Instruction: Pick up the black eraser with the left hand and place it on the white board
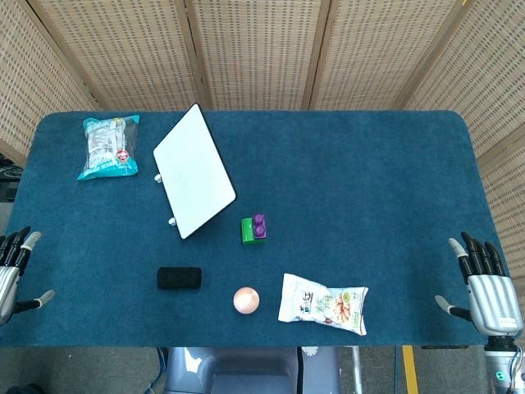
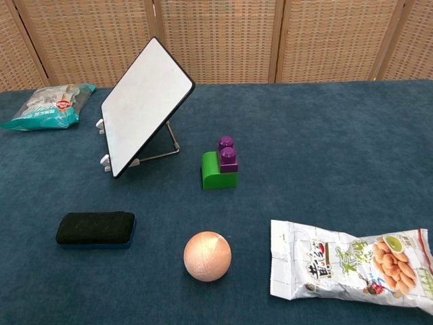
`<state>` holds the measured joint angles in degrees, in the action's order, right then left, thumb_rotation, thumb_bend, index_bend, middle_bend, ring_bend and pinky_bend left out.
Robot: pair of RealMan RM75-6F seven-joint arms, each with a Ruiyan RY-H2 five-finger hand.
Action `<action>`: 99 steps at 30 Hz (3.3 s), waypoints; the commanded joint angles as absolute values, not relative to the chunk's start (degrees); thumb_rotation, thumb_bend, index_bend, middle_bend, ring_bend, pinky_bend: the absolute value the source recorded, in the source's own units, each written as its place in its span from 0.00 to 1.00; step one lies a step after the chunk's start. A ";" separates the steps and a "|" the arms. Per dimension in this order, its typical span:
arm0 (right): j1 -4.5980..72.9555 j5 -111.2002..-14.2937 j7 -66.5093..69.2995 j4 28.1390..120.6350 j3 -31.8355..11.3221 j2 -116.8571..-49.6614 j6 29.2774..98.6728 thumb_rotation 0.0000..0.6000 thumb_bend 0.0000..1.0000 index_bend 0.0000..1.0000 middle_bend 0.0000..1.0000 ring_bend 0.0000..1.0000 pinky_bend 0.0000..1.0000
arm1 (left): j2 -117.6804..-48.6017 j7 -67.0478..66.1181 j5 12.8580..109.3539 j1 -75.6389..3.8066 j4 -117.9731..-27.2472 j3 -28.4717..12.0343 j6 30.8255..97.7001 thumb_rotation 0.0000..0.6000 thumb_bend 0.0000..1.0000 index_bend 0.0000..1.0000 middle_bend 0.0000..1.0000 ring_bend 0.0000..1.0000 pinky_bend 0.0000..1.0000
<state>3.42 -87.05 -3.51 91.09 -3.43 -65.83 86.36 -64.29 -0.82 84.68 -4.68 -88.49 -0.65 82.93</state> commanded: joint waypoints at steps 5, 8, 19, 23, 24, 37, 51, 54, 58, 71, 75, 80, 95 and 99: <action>3.35 -87.18 -3.39 90.99 -3.39 -65.86 86.52 1.00 0.10 0.06 0.00 0.00 0.00 | -64.19 -0.72 84.85 -4.62 -88.47 -0.39 82.67 1.00 0.00 0.00 0.00 0.00 0.00; 3.33 -87.20 -3.26 90.91 -3.38 -65.89 86.55 1.00 0.10 0.06 0.00 0.00 0.00 | -64.11 -0.61 85.04 -4.62 -88.50 -0.26 82.59 1.00 0.00 0.00 0.00 0.00 0.00; 3.47 -86.97 -3.72 91.14 -3.50 -65.86 86.29 1.00 0.10 0.06 0.00 0.00 0.00 | -63.97 2.54 87.76 -9.04 -89.92 0.44 75.89 1.00 0.00 0.02 0.00 0.00 0.00; 3.50 -86.89 -3.66 91.20 -3.51 -65.82 86.19 1.00 0.10 0.06 0.00 0.00 0.00 | -65.24 3.39 86.65 -12.89 -92.91 -0.16 69.33 1.00 0.00 0.16 0.00 0.00 0.00; 3.53 -86.87 -3.61 91.21 -3.52 -65.79 86.13 1.00 0.10 0.06 0.00 0.00 0.00 | -65.61 2.79 85.93 -14.13 -94.06 -0.52 67.30 1.00 0.00 0.19 0.00 0.00 0.00; 3.89 -86.60 -3.10 91.42 -3.60 -65.45 85.38 1.00 0.10 0.06 0.00 0.00 0.00 | -74.55 -15.41 71.64 -22.86 -100.33 -4.59 56.37 1.00 0.00 0.34 0.00 0.00 0.00; 4.11 -86.60 -1.93 91.42 -3.51 -65.05 84.88 1.00 0.10 0.06 0.00 0.00 0.00 | -85.90 -32.53 58.56 -28.05 -99.03 -4.96 57.80 1.00 0.01 0.34 0.00 0.00 0.00; 4.11 -86.63 -1.85 91.38 -3.49 -65.05 84.90 1.00 0.10 0.06 0.00 0.00 0.00 | -87.12 -34.21 56.97 -28.56 -98.89 -4.74 58.46 1.00 0.01 0.34 0.00 0.00 0.00; 4.12 -86.65 -1.81 91.34 -3.49 -65.05 84.90 1.00 0.10 0.06 0.00 0.00 0.00 | -87.77 -35.34 55.89 -28.94 -98.81 -4.68 59.23 1.00 0.01 0.34 0.00 0.00 0.00; 4.12 -86.62 -1.96 91.40 -3.46 -65.06 84.96 1.00 0.10 0.06 0.00 0.00 0.00 | -89.19 -36.49 54.01 -30.11 -96.98 -3.99 60.43 1.00 0.06 0.45 0.00 0.00 0.00; 4.12 -86.62 -1.94 91.40 -3.45 -65.06 84.97 1.00 0.10 0.06 0.00 0.00 0.00 | -89.11 -36.72 53.68 -30.38 -96.98 -3.72 60.64 1.00 0.08 0.49 0.00 0.00 0.00; 4.13 -86.63 -1.88 91.39 -3.43 -65.04 84.95 1.00 0.10 0.06 0.00 0.00 0.00 | -88.63 -35.32 55.35 -30.04 -96.71 -3.77 62.26 1.00 0.09 0.49 0.00 0.00 0.00; 4.12 -86.61 -2.19 91.46 -3.43 -65.10 85.05 1.00 0.10 0.06 0.00 0.00 0.00 | -86.53 -1.15 74.38 -28.84 -85.61 -11.32 69.77 1.00 0.13 0.55 0.00 0.00 0.00; 4.14 -86.58 -2.18 91.48 -3.44 -65.09 85.02 1.00 0.10 0.06 0.00 0.00 0.00 | -86.86 8.28 75.65 -31.60 -80.93 -15.16 68.15 1.00 0.12 0.57 0.00 0.00 0.00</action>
<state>4.14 -86.58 -2.18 91.48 -3.44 -65.09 85.02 -86.66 -0.69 72.28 -29.23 -86.57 -10.78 68.63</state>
